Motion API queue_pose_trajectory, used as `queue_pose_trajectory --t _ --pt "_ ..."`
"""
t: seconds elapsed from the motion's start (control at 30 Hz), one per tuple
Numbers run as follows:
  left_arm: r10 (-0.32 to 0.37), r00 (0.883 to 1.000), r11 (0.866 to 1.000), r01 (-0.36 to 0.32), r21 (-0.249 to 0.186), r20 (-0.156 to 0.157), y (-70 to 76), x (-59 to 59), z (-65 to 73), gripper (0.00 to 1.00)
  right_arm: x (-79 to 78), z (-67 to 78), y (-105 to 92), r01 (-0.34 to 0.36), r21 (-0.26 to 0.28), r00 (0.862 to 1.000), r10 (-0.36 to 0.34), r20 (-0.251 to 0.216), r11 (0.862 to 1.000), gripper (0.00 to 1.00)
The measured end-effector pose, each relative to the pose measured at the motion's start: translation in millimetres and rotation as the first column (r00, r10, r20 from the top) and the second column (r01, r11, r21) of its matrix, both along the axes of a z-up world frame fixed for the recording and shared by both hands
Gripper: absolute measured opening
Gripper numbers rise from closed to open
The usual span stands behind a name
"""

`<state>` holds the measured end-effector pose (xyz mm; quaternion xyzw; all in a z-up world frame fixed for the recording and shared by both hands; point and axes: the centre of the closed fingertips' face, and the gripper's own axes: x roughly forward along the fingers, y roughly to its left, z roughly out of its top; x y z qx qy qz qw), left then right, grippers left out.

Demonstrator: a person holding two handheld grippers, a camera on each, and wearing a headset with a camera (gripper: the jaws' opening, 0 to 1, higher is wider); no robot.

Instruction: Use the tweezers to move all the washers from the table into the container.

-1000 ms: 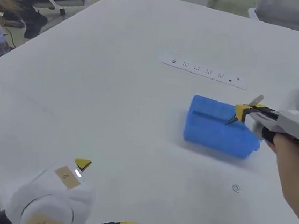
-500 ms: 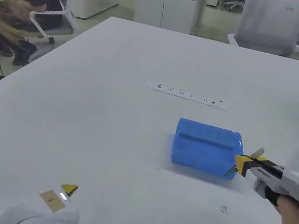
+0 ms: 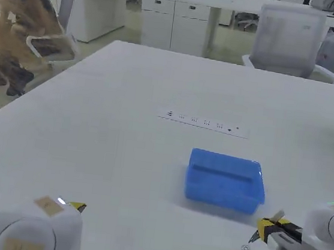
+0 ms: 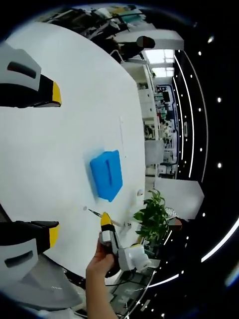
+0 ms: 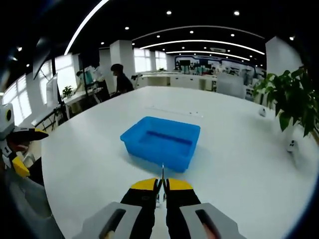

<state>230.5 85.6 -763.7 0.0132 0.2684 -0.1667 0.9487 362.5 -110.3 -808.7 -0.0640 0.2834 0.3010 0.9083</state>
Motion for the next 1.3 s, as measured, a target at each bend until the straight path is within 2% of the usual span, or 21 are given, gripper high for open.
queue_pose_trajectory --t 0.43,0.67,0.73,1.3 --pt "-0.001 1.0 1.0 0.001 -0.007 -0.01 -6.1 1.3 -0.1 0.96 0.3 -5.2 -3.3 0.014 0.003 1.0 -0.014 -0.007 1.0 0.03" --pt "-0.007 1.0 1.0 0.007 -0.001 -0.026 -7.3 -1.9 -4.4 0.96 4.9 -3.4 -0.5 0.022 0.029 1.0 -0.022 -0.014 0.999 0.03" --pt "-0.009 1.0 1.0 0.009 0.002 -0.027 -7.2 -1.9 -5.3 0.96 4.8 -4.7 0.5 0.017 0.015 1.0 -0.017 -0.01 1.0 0.03" --pt "-0.014 0.999 1.0 0.014 -0.001 -0.036 -10.9 -2.8 -10.2 0.95 -3.6 -4.4 3.4 0.004 0.022 1.0 -0.004 -0.02 1.0 0.03"
